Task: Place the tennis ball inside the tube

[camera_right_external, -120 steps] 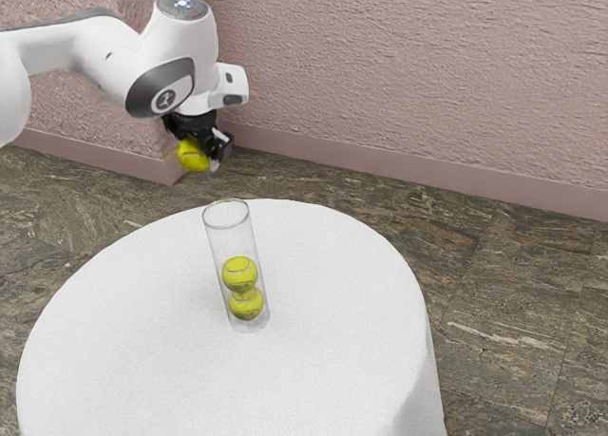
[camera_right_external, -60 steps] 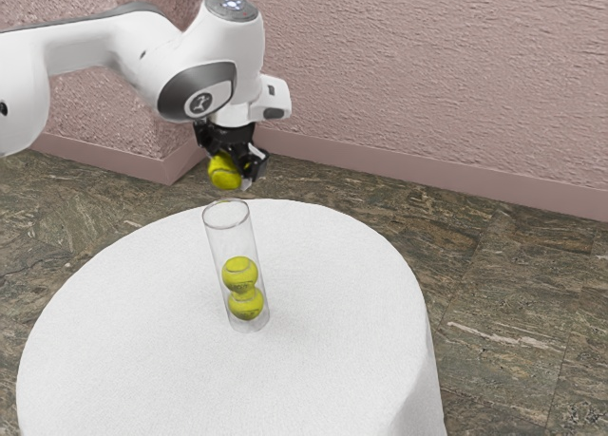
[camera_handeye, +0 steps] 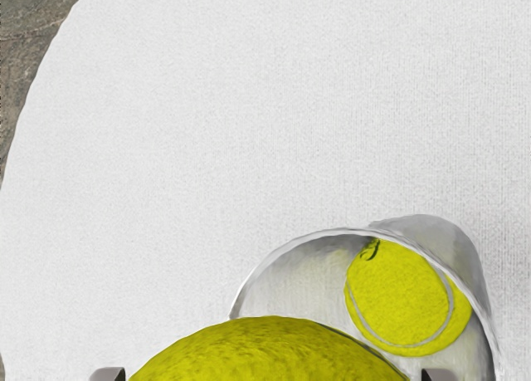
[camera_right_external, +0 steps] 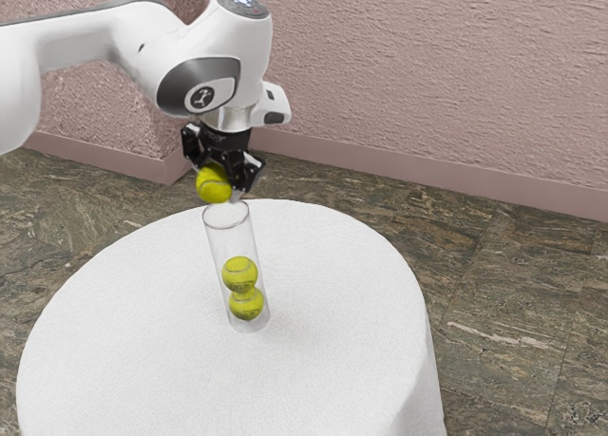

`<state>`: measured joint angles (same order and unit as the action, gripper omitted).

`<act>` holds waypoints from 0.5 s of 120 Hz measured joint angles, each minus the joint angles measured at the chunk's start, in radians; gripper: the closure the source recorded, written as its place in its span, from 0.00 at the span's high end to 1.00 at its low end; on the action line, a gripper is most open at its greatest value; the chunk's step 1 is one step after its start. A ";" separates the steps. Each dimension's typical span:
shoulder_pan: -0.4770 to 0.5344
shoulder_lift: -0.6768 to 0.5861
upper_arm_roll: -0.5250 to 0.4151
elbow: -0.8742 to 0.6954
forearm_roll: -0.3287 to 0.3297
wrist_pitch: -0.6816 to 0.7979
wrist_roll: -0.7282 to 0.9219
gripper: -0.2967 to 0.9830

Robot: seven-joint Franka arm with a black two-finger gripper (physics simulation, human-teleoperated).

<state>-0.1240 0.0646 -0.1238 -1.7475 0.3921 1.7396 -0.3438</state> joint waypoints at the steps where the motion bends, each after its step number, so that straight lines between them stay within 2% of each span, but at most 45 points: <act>1: 0.000 0.000 -0.001 0.000 0.000 -0.002 -0.002 0.52; 24: -0.010 -0.005 -0.004 0.000 -0.001 -0.033 -0.044 0.52; 60: 0.011 0.004 0.007 0.002 0.015 0.006 -0.058 0.52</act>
<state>-0.1127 0.0681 -0.1171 -1.7459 0.4069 1.7461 -0.4021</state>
